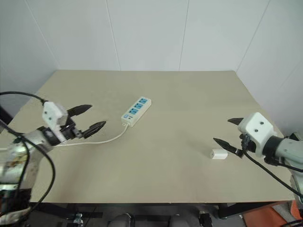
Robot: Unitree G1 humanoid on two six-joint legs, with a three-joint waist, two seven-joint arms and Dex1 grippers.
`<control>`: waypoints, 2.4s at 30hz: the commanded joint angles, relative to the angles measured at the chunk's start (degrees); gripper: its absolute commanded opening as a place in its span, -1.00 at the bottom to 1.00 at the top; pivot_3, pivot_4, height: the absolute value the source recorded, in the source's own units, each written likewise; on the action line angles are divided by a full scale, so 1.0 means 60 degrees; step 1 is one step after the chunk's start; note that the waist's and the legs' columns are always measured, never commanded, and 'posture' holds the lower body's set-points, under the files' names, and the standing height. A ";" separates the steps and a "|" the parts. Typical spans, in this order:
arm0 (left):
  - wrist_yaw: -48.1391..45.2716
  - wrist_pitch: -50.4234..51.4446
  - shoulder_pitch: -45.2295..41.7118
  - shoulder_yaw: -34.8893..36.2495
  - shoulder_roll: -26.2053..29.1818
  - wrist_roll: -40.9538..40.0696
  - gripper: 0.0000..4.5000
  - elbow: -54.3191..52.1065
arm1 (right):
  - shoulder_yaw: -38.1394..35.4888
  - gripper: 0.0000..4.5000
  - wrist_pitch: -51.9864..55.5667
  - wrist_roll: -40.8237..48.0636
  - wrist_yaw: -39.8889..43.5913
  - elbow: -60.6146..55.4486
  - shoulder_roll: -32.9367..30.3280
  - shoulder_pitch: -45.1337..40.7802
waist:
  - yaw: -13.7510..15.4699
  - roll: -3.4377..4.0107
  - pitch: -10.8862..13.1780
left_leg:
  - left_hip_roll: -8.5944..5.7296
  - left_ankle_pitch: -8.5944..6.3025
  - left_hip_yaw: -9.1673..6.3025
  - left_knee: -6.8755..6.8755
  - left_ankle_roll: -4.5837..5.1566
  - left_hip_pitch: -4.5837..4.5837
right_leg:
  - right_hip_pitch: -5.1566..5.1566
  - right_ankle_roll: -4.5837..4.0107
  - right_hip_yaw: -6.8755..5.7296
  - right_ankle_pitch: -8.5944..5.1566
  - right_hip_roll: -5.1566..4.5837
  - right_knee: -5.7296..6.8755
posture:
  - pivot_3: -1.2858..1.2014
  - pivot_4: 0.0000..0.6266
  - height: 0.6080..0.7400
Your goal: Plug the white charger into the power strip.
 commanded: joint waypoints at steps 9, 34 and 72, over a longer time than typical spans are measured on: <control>0.2406 -0.0957 -0.2572 -0.1322 -0.2137 0.2035 0.99 0.3064 | 0.1414 1.00 0.0047 -0.0740 -0.0860 0.0191 0.0373 -0.1620 | -0.0041 -0.0006 0.0004 | -0.0015 0.0001 -0.0010 0.0004 0.0001 -0.0006 | -0.0001 -0.0022 0.0003 0.0028 -0.0002 -0.0004 | 0.03 -0.52 1.00; 0.4012 -0.3196 -0.5175 -0.1507 -0.3738 0.3102 0.99 0.9676 | 0.1797 1.00 -0.0066 -0.0642 -0.0821 0.0527 0.0758 -0.2241 | -0.0018 -0.0012 0.0007 | -0.0028 0.0001 -0.0024 0.0003 0.0000 -0.0021 | -0.0006 -0.0015 -0.0003 0.0032 -0.0005 -0.0006 | 0.03 -0.52 1.00; 0.1532 -0.3525 -0.6087 -0.0818 -0.4125 0.3035 0.47 1.2955 | 0.1202 1.00 0.0650 -0.0318 -0.0943 -0.1100 0.0618 -0.1308 | 0.0117 -0.0011 0.0007 | -0.0034 0.0002 -0.0027 0.0004 -0.0002 -0.0019 | -0.0001 0.0028 -0.0006 0.0010 -0.0007 -0.0004 | 0.03 -0.52 1.00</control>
